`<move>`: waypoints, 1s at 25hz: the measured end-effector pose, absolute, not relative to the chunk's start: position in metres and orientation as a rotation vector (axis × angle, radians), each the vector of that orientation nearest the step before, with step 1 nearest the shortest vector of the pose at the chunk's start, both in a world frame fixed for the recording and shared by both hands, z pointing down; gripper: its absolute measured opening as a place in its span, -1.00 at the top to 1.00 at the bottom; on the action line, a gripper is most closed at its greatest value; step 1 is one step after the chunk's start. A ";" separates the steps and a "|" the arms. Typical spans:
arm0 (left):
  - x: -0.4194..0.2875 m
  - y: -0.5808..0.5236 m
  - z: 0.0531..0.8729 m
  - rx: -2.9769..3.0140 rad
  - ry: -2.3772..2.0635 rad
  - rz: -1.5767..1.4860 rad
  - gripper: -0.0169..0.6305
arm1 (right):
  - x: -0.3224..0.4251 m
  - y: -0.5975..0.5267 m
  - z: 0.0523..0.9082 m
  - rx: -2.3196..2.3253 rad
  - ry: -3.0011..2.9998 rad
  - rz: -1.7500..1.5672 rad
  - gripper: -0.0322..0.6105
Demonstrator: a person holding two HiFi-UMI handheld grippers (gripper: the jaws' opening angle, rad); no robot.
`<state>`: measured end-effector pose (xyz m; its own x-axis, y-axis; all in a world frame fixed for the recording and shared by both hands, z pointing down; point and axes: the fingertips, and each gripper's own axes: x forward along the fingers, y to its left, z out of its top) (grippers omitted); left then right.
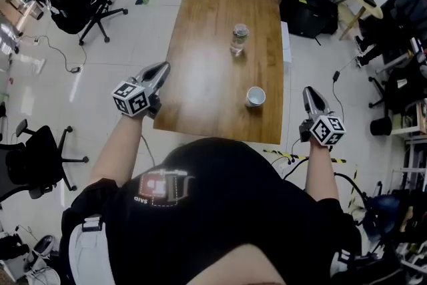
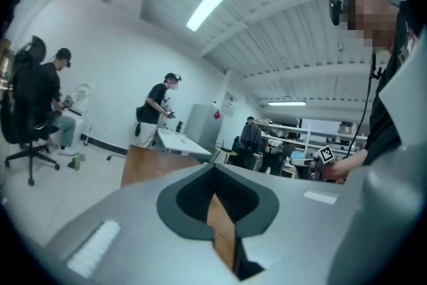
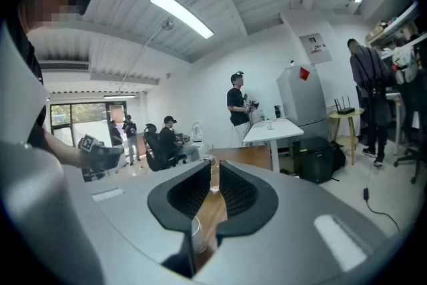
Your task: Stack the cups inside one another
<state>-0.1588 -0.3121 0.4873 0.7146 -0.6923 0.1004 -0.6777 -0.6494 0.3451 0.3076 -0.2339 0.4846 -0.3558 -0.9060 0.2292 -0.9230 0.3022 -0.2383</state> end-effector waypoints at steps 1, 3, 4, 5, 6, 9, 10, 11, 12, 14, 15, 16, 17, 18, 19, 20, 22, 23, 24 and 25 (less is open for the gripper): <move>-0.173 -0.306 0.495 2.523 -1.100 -0.081 0.94 | 0.300 -0.239 0.485 1.735 -2.501 0.514 0.74; -0.191 -0.293 0.508 2.472 -1.130 -0.095 0.94 | 0.286 -0.251 0.486 1.698 -2.521 0.519 0.81; -0.196 -0.287 0.513 2.463 -1.136 -0.089 0.94 | 0.279 -0.256 0.487 1.681 -2.534 0.532 0.85; -0.199 -0.282 0.516 2.460 -1.140 -0.079 0.94 | 0.274 -0.260 0.489 1.667 -2.549 0.553 0.86; -0.201 -0.278 0.518 2.460 -1.144 -0.071 0.94 | 0.268 -0.263 0.492 1.654 -2.562 0.576 0.86; -0.202 -0.273 0.520 2.465 -1.148 -0.071 0.94 | 0.253 -0.268 0.493 1.601 -2.602 0.598 0.86; -0.202 -0.273 0.519 2.470 -1.146 -0.071 0.94 | 0.249 -0.269 0.492 1.585 -2.611 0.595 0.86; -0.201 -0.274 0.517 2.477 -1.144 -0.071 0.94 | 0.247 -0.270 0.490 1.575 -2.616 0.591 0.86; -0.200 -0.275 0.515 2.485 -1.142 -0.071 0.94 | 0.246 -0.272 0.490 1.568 -2.615 0.588 0.86; -0.198 -0.278 0.510 2.498 -1.137 -0.076 0.94 | 0.247 -0.273 0.490 1.559 -2.606 0.584 0.86; -0.196 -0.279 0.508 2.505 -1.134 -0.077 0.94 | 0.248 -0.273 0.490 1.556 -2.599 0.583 0.86; -0.195 -0.280 0.506 2.513 -1.130 -0.077 0.94 | 0.249 -0.272 0.491 1.555 -2.591 0.583 0.86; -0.193 -0.281 0.504 2.520 -1.126 -0.074 0.94 | 0.250 -0.271 0.492 1.557 -2.583 0.584 0.86; -0.192 -0.282 0.503 2.526 -1.122 -0.071 0.94 | 0.251 -0.269 0.493 1.562 -2.576 0.584 0.86; -0.191 -0.283 0.502 2.529 -1.119 -0.070 0.94 | 0.253 -0.268 0.494 1.567 -2.570 0.583 0.86; -0.190 -0.283 0.501 2.531 -1.116 -0.072 0.94 | 0.254 -0.267 0.495 1.572 -2.566 0.585 0.87; -0.188 -0.284 0.499 2.533 -1.110 -0.080 0.94 | 0.256 -0.264 0.495 1.578 -2.560 0.589 0.87; -0.187 -0.285 0.498 2.535 -1.106 -0.082 0.94 | 0.257 -0.264 0.495 1.581 -2.558 0.589 0.86; -0.186 -0.285 0.498 2.538 -1.103 -0.083 0.94 | 0.259 -0.263 0.496 1.582 -2.555 0.589 0.87; -0.184 -0.285 0.498 2.541 -1.100 -0.082 0.94 | 0.260 -0.262 0.496 1.583 -2.553 0.591 0.87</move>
